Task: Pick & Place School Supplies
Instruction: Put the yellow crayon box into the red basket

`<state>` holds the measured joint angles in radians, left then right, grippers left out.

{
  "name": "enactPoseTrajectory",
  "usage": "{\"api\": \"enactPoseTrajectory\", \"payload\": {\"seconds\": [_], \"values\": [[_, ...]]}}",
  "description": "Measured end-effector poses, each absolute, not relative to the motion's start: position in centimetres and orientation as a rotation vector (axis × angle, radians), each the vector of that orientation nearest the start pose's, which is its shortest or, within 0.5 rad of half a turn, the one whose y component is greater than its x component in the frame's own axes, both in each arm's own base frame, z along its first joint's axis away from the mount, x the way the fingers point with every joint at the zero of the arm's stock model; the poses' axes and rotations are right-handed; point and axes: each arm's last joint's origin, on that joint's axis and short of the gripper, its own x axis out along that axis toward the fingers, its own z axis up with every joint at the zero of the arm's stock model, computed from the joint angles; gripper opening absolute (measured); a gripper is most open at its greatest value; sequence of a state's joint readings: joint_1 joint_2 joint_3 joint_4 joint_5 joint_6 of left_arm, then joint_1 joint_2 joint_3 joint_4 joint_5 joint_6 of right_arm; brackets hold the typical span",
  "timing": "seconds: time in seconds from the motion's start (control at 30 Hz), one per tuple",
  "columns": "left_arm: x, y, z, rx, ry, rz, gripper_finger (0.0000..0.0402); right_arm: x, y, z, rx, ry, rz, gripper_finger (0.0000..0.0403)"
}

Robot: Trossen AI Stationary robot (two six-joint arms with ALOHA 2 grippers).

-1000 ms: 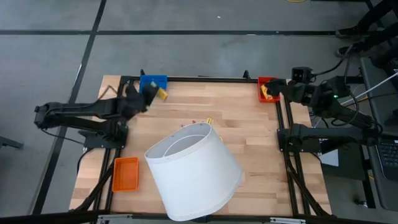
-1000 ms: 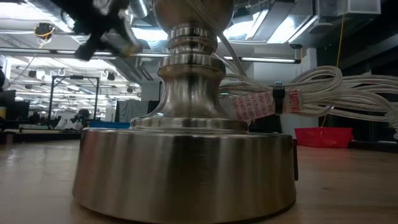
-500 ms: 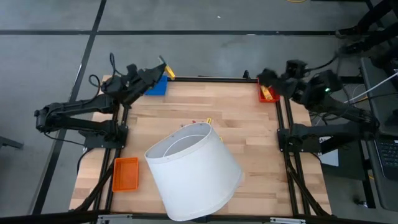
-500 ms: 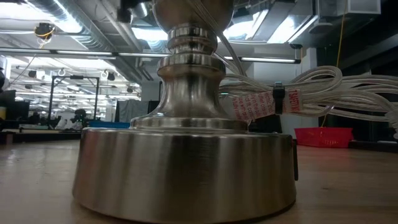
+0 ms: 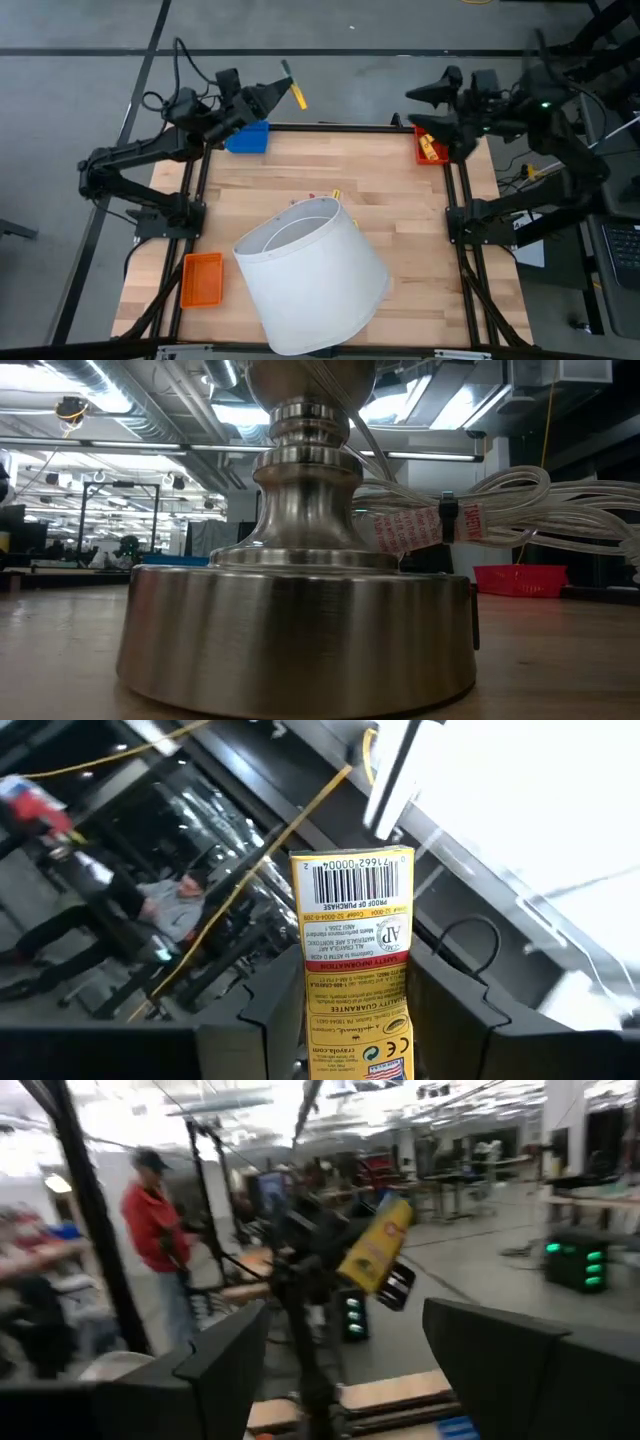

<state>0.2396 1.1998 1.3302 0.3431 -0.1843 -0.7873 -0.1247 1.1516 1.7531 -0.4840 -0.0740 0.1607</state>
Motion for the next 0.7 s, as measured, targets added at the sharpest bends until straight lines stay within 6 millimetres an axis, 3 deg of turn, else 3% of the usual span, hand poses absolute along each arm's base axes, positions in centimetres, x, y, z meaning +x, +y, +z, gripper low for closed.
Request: {"api": "enactPoseTrajectory", "payload": {"seconds": [0.17,0.33,0.7], "values": [[24.4,5.6,50.7,-0.695,-0.653,0.216,0.0155,19.9,-0.9,55.1,0.038,-0.115,-0.101,0.0272],[24.5,4.5,52.1,-0.651,-0.692,0.266,0.0155,23.4,0.2,54.1,-0.03,-0.068,-0.159,0.0272],[24.9,2.1,52.5,-0.67,-0.739,0.342,0.0155,28.3,2.2,53.4,-0.114,-0.15,-0.323,0.0272]]}}
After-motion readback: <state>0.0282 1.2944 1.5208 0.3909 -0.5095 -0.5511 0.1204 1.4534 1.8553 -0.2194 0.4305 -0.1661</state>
